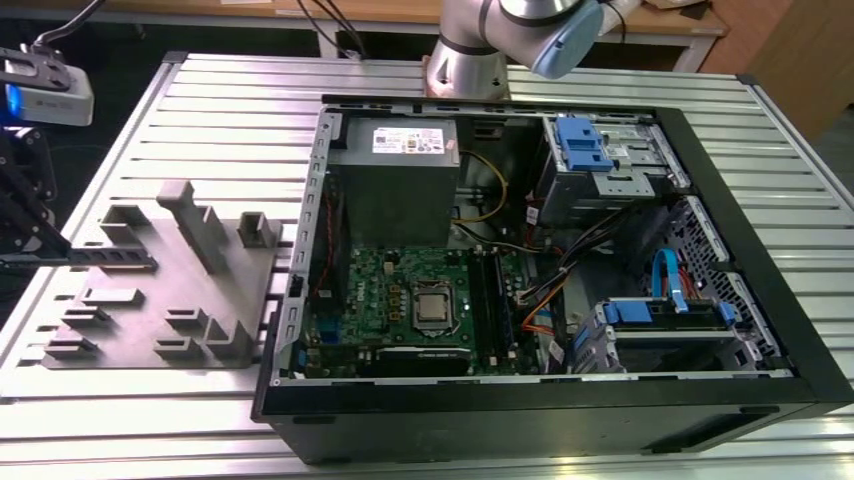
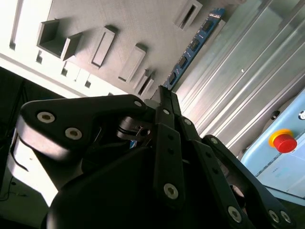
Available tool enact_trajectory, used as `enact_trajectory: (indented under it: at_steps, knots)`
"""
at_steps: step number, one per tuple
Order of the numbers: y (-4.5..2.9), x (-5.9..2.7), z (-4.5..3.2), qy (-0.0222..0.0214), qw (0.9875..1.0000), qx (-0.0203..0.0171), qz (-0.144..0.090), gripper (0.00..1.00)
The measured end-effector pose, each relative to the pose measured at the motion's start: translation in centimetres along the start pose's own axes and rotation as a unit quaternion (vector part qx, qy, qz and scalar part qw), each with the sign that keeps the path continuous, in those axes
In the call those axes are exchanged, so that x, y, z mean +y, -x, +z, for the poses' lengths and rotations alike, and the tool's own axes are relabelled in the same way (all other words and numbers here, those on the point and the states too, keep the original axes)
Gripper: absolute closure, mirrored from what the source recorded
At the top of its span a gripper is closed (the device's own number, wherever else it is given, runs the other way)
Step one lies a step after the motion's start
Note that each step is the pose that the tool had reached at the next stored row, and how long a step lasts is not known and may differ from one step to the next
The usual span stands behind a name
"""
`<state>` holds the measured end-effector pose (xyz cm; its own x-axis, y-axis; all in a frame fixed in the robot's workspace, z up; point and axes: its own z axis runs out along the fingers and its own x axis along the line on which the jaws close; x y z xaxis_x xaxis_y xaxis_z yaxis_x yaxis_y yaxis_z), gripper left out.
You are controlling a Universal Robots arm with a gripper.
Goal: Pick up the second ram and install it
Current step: 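Pick up the second ram and move it above second insertion slot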
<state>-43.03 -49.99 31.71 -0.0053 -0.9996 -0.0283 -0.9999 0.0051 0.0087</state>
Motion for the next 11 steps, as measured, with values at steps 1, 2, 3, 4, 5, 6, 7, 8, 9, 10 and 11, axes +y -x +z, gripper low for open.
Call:
enact_trajectory:
  at_steps: [1, 2, 3, 4, 5, 6, 7, 8, 9, 10, 11]
  knots:
    - [0.01, 0.0, -0.11, -0.0001, 1.0, -0.0002, 0.0, 0.92]
    - [0.01, 0.0, -0.25, -0.0001, 1.0, -0.0002, 0.0, 0.92]
    - [0.02, 0.0, -0.42, 0.0, 1.0, -0.0002, 0.0, 0.92]
    - [0.02, 0.0, -0.57, -0.0001, 1.0, -0.0002, 0.0, 0.92]
    - [0.02, 0.01, -0.74, -0.0001, 1.0, -0.0002, 0.0, 0.92]
    - [0.03, 0.01, -0.88, -0.0001, 1.0, -0.0002, 0.0, 0.92]
    - [0.03, 0.01, -0.99, -0.0001, 1.0, -0.0002, 0.0, 0.92]
    - [0.03, 0.01, -1.1, -0.0001, 1.0, -0.0003, 0.0, 0.92]
    - [0.04, 0.01, -1.24, -0.0001, 1.0, -0.0002, 0.0, 0.92]
    - [0.04, 0.01, -1.41, -0.0001, 1.0, -0.0002, 0.0, 0.92]
    - [0.05, 0.01, -1.57, -0.0001, 1.0, -0.0002, 0.0, 0.92]
